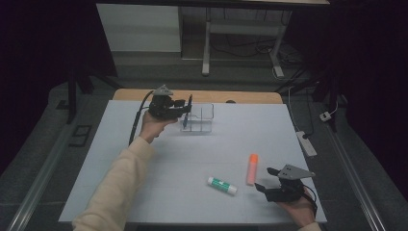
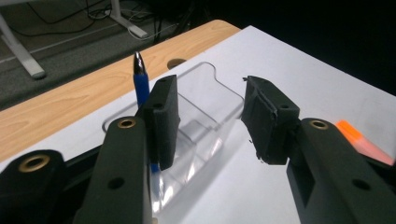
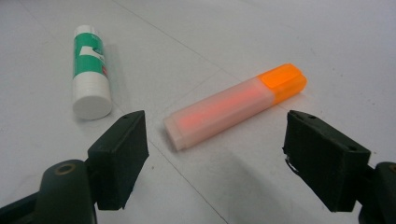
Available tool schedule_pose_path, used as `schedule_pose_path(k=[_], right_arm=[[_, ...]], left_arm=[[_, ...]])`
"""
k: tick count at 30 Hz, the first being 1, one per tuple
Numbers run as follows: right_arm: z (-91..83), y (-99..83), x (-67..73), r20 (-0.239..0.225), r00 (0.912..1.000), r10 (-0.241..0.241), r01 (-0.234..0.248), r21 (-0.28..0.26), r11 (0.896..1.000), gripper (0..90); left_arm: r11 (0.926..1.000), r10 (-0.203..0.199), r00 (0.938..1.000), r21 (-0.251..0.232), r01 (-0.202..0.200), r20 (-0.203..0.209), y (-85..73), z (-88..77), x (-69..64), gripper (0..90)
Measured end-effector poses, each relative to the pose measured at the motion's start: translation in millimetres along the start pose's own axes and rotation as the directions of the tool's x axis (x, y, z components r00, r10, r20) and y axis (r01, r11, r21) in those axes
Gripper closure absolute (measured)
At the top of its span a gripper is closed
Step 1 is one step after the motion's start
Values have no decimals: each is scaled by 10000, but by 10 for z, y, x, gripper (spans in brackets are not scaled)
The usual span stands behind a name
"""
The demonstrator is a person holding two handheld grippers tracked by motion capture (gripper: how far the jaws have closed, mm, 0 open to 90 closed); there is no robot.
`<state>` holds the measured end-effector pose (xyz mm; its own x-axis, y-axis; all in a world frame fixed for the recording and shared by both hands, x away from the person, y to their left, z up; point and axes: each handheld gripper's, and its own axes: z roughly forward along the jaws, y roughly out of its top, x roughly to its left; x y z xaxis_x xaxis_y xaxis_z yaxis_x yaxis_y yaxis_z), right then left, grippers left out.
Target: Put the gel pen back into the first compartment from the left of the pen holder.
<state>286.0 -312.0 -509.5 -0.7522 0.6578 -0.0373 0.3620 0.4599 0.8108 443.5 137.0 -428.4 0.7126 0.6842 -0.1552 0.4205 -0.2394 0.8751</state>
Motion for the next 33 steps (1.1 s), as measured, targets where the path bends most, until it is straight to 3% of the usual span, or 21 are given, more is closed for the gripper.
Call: schedule_pose_path(k=[9, 13, 24, 29, 33], right_arm=[[10, 2, 5, -74, 10000, -2, 1, -57, 10000, 214], [4, 0, 2, -42, 10000, 34, -35, -63, 10000, 214], [3, -3, 14, 45, 10000, 17, -17, 12, 10000, 213], [-8, -4, -2, 111, 9999, 37, -37, 11, 10000, 213], [-3, -1, -2, 117, 9999, 19, -20, 30, 10000, 212]], left_arm=[[9995, 221, 9997, 206, -223, 82, -196, -242, -125, 550], [9984, 340, 9994, 445, -335, -92, -320, -307, -158, 544], [9966, 241, 9995, 791, -223, -213, -628, -519, -335, 524], [9947, 390, 9984, 966, -348, -415, -751, -660, -421, 504], [9945, 218, 9984, 1034, -164, -513, -845, -779, -457, 487]])
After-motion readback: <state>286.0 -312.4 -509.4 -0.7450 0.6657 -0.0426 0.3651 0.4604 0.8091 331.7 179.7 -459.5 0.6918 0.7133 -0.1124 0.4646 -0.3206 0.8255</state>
